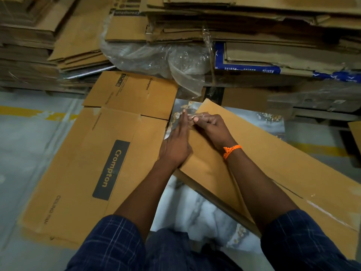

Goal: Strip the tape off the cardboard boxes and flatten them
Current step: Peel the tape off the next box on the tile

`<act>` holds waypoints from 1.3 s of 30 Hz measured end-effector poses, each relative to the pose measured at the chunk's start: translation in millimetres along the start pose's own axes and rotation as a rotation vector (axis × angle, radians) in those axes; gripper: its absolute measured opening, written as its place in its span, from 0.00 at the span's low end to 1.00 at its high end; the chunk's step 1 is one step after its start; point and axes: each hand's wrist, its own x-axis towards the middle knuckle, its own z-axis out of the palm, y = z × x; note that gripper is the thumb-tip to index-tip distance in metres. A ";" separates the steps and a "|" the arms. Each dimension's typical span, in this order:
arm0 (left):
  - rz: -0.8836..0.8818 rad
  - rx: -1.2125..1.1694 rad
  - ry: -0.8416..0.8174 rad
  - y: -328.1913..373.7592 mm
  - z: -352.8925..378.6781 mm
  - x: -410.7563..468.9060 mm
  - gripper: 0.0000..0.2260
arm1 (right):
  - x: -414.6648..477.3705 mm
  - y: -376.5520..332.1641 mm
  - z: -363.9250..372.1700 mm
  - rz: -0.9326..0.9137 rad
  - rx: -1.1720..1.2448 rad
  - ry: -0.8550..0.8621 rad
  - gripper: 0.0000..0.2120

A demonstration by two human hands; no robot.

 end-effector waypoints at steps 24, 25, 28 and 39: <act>-0.390 -0.846 0.092 -28.8 7.8 32.4 0.12 | 21.7 -36.9 -18.1 -0.293 -0.798 -0.252 0.13; -0.409 -0.861 0.078 -29.1 8.1 33.6 0.13 | 27.5 -41.0 -15.6 -0.330 -0.867 -0.281 0.13; -0.447 -0.909 0.045 -30.8 9.7 35.5 0.13 | 43.5 -52.0 -9.0 -0.334 -0.977 -0.371 0.12; -0.406 -0.842 0.052 -22.9 11.3 39.2 0.03 | 92.8 -86.1 33.2 0.046 -1.481 -0.846 0.17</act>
